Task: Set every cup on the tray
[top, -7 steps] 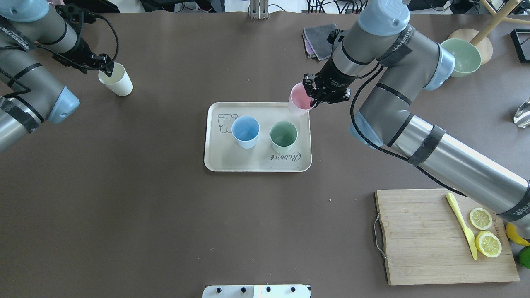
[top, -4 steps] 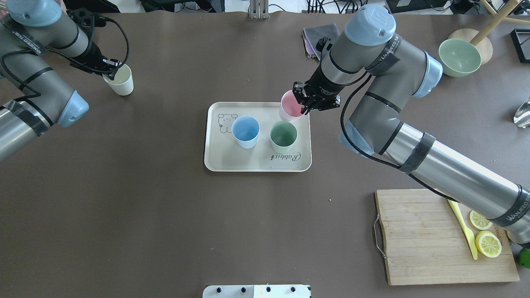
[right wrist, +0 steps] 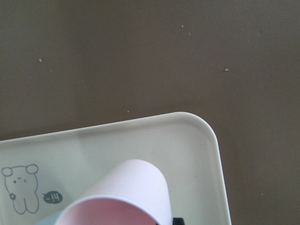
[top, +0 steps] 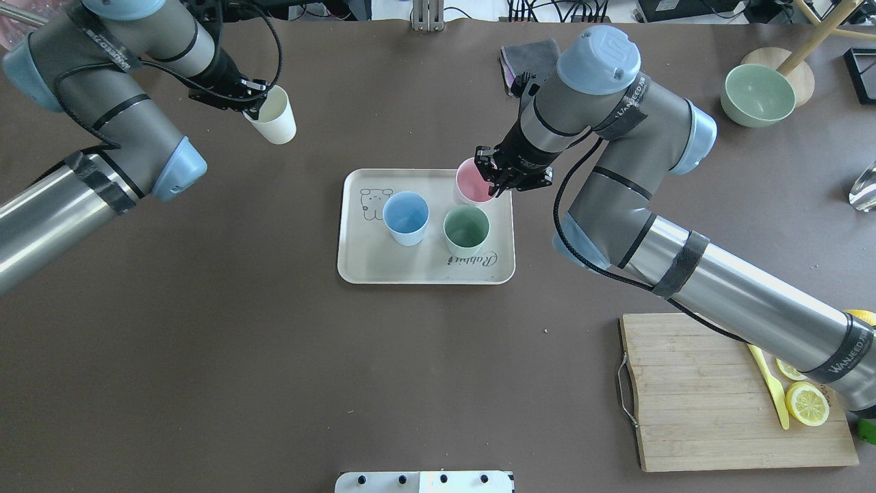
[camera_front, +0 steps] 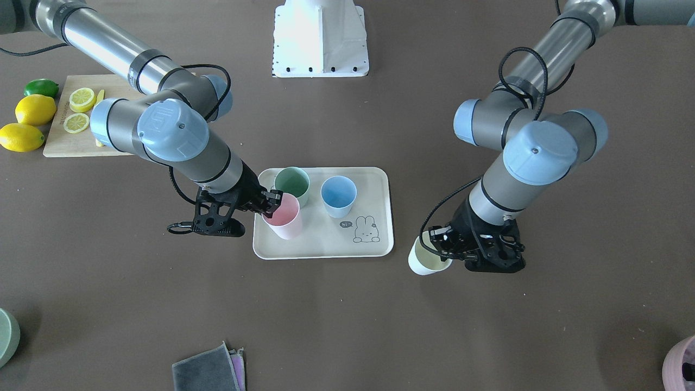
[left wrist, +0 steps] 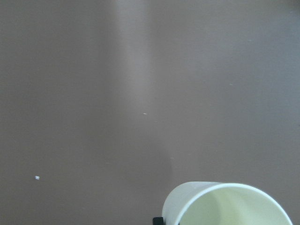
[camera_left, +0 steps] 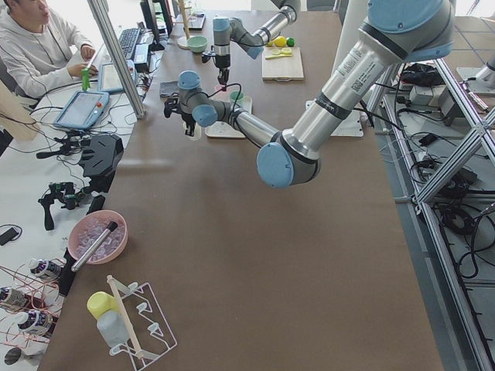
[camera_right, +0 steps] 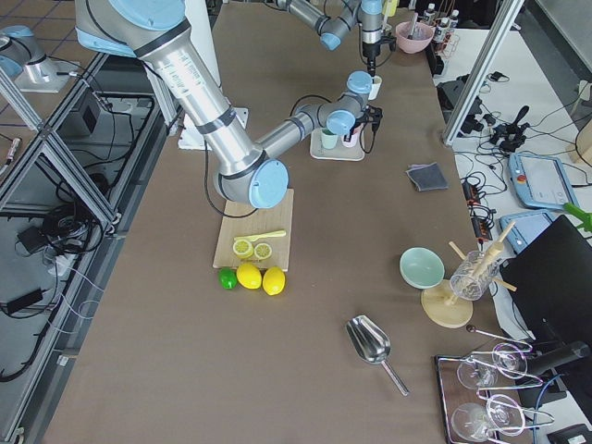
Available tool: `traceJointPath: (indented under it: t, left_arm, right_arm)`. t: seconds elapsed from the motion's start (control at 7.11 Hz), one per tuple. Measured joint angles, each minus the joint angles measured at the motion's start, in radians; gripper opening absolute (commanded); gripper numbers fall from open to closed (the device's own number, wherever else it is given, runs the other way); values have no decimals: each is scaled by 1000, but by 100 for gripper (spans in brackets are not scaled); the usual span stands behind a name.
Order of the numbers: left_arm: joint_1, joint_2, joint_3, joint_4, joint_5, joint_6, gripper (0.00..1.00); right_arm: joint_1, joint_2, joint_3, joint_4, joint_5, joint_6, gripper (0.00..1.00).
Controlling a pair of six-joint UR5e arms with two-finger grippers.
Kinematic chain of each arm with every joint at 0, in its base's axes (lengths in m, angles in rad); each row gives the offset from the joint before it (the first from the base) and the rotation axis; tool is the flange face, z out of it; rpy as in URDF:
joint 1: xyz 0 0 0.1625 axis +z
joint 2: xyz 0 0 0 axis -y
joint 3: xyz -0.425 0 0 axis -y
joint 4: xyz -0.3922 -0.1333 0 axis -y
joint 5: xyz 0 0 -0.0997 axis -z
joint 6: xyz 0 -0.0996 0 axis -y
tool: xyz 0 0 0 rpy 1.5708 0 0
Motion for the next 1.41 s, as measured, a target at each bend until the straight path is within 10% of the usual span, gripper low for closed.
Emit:
traceJointPath:
  t: [0.42, 0.56, 1.41]
  left_arm:
    - [143, -21, -43, -1, 111, -94, 12]
    - [176, -25, -43, -1, 143, -110, 97]
    - [-66, 159, -175, 60, -31, 195, 98]
  right_arm:
    - [8, 9, 3, 1, -19, -5, 100]
    - [20, 11, 7, 1, -12, -6, 100]
    - [218, -190, 125, -11, 125, -274, 100]
